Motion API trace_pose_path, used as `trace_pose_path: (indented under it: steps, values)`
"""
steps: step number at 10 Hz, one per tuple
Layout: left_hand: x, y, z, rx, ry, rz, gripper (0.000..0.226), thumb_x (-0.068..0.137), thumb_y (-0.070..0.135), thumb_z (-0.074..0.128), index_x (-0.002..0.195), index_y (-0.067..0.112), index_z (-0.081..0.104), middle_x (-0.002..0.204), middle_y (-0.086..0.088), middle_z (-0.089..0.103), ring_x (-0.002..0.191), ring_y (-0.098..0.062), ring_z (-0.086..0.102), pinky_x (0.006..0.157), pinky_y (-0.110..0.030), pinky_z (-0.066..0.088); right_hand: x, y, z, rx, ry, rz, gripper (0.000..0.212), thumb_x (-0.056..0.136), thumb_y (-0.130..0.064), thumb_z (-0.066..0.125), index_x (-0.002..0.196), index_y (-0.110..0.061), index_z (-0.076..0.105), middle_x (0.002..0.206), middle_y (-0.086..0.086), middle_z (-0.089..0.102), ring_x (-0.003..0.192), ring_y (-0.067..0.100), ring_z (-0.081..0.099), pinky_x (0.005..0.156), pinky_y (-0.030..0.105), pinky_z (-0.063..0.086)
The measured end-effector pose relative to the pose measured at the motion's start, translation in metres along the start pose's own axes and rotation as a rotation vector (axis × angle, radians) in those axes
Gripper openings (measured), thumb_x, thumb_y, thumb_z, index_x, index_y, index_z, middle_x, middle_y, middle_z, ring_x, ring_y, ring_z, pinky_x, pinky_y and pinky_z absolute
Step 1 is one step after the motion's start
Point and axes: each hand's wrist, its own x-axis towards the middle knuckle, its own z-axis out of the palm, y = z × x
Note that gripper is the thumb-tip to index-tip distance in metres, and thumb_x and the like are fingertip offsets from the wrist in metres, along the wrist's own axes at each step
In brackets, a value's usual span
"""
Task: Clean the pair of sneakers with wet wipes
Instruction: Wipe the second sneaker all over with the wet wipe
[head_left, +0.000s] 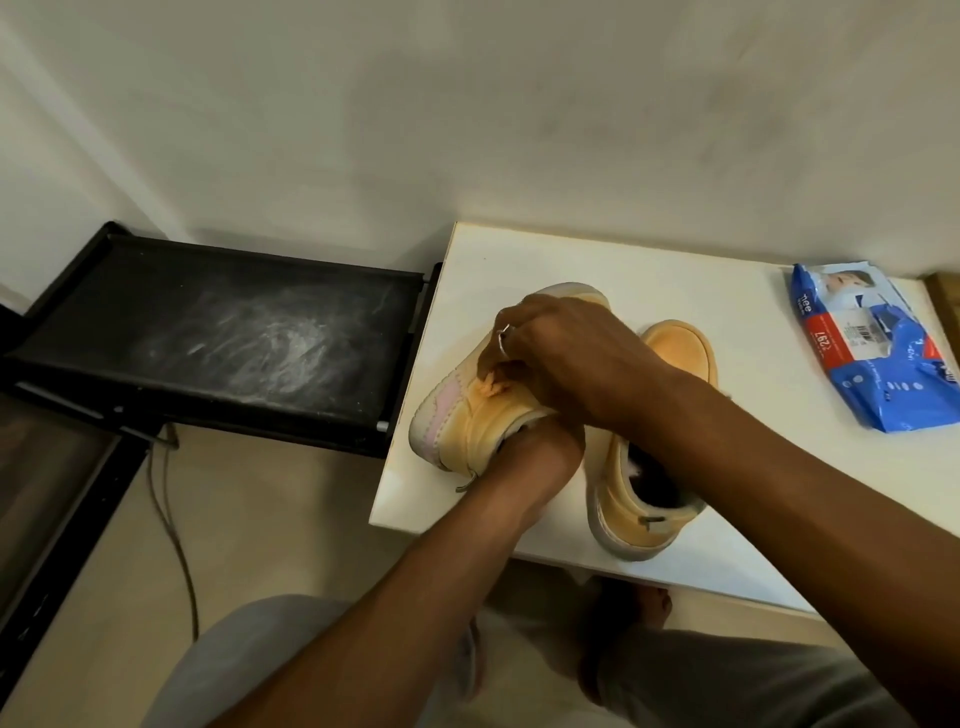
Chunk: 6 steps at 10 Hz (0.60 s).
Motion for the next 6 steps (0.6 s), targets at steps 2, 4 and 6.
trace_pose_path:
  steps: [2,4,6]
  values:
    - [0.006,0.002,0.000,0.181,-0.091,0.090,0.037,0.103,0.012,0.032,0.129,-0.008,0.049,0.135,-0.025,0.050,0.095,-0.018,0.054,0.063,-0.017,0.037,-0.006,0.018,0.000,-0.027,0.062,0.163,0.024,0.085,-0.011,0.066,0.100,-0.027,0.075,0.101,-0.008,0.068,0.098,0.018,0.060,0.071,0.036,0.051]
    - [0.008,-0.001,0.004,0.276,-0.011,0.177,0.038,0.104,0.017,0.033,0.135,-0.002,0.045,0.138,-0.020,0.049,0.118,-0.029,0.050,0.081,-0.019,0.042,-0.001,-0.004,-0.003,0.058,-0.048,-0.029,0.027,0.088,-0.008,0.062,0.107,-0.023,0.074,0.107,-0.003,0.067,0.098,0.018,0.061,0.070,0.040,0.055]
    - [0.006,0.002,-0.001,0.404,-0.128,0.208,0.037,0.103,0.013,0.032,0.129,-0.008,0.049,0.135,-0.024,0.050,0.120,-0.034,0.050,0.063,-0.019,0.037,-0.004,0.016,-0.003,-0.037,0.027,0.126,0.021,0.090,-0.016,0.063,0.104,-0.025,0.075,0.105,-0.007,0.068,0.097,0.017,0.059,0.074,0.040,0.053]
